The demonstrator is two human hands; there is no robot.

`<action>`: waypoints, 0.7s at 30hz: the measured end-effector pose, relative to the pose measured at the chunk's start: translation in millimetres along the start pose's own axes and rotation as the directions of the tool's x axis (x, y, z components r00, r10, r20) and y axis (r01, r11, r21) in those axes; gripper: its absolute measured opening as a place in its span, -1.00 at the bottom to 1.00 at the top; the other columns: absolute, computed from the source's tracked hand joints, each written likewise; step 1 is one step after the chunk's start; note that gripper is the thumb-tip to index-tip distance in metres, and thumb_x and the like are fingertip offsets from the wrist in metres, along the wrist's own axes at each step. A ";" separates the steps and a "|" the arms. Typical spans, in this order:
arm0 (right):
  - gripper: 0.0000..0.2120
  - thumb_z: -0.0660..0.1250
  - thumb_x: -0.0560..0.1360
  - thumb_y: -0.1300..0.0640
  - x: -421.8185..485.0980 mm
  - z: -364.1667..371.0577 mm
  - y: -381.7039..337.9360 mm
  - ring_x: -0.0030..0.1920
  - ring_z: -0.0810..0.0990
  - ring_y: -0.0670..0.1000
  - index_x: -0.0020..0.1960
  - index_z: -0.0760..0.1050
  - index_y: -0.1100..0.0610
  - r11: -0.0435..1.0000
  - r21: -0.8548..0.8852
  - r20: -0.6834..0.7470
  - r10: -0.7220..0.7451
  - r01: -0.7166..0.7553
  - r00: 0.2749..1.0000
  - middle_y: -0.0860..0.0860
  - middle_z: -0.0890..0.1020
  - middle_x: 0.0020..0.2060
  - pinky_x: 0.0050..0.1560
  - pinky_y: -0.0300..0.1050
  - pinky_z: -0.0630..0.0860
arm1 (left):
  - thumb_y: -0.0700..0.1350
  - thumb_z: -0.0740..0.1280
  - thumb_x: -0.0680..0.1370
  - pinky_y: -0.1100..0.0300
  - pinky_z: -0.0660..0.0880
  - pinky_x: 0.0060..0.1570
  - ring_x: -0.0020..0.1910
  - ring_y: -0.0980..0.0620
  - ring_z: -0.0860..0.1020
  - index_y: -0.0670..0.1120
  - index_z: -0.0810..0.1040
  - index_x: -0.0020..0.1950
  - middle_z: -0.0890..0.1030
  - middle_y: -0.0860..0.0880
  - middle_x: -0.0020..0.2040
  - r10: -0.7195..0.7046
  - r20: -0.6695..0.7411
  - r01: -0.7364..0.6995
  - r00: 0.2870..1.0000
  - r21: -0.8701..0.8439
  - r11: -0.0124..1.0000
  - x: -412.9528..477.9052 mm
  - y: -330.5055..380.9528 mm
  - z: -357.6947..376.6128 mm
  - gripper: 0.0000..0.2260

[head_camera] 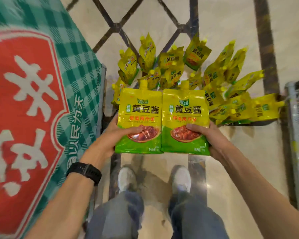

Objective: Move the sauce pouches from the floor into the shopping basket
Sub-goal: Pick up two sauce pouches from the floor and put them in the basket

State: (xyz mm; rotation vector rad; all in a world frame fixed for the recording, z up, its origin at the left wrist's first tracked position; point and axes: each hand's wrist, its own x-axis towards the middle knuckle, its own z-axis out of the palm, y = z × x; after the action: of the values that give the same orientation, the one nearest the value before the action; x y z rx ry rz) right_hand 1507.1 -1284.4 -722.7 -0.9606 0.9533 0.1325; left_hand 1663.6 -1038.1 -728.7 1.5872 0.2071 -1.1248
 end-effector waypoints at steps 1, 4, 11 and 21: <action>-0.55 0.50 0.29 0.24 -30.8 5.3 -19.3 -0.23 0.73 0.02 0.16 0.54 0.10 1.000 0.011 0.003 -0.010 0.010 1.000 0.03 0.75 -0.17 -0.32 -0.12 0.64 | -0.10 0.68 0.09 0.04 0.65 -0.11 0.03 -0.07 0.69 0.00 0.48 0.31 0.70 -0.08 0.09 -0.004 0.006 0.004 1.000 0.011 1.000 -30.1 23.5 6.7 -0.18; -0.60 0.49 0.31 0.28 -126.0 17.3 -76.6 -0.23 0.73 0.01 0.11 0.55 0.09 0.999 0.030 -0.022 -0.035 0.036 0.999 0.02 0.75 -0.18 -0.33 -0.12 0.64 | -0.10 0.70 0.07 0.02 0.68 -0.16 -0.03 -0.10 0.70 -0.03 0.52 0.26 0.72 -0.10 0.05 -0.007 0.015 0.006 1.000 0.023 1.000 -114.8 89.6 25.8 -0.21; -0.19 0.68 0.02 0.12 -317.3 2.7 -191.2 -0.05 0.72 0.22 0.25 0.54 0.15 0.992 0.094 -0.081 -0.076 0.083 0.994 0.19 0.71 0.02 -0.19 0.07 0.66 | 0.24 0.72 -0.11 -0.25 0.55 0.17 0.17 -0.19 0.65 0.05 0.46 0.40 0.67 -0.11 0.21 -0.046 0.071 0.042 0.996 0.054 0.998 -262.3 212.9 88.8 0.11; -0.33 0.67 0.08 0.21 -463.2 -49.5 -258.7 -0.10 0.72 0.18 0.15 0.56 0.09 0.917 0.214 -0.294 -0.268 0.336 0.917 0.14 0.73 -0.03 -0.15 0.05 0.67 | 0.18 0.72 0.02 -0.20 0.54 0.21 0.16 -0.17 0.66 0.05 0.46 0.40 0.69 -0.09 0.19 0.171 0.337 -0.244 0.926 0.190 0.951 -339.7 313.7 210.4 -0.01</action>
State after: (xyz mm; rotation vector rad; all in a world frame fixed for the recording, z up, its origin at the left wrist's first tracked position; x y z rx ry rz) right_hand 1322.1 -1338.7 -226.0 -0.8813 1.0174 -0.3855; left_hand 1573.4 -1186.1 -251.2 1.5570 -0.3113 -1.2482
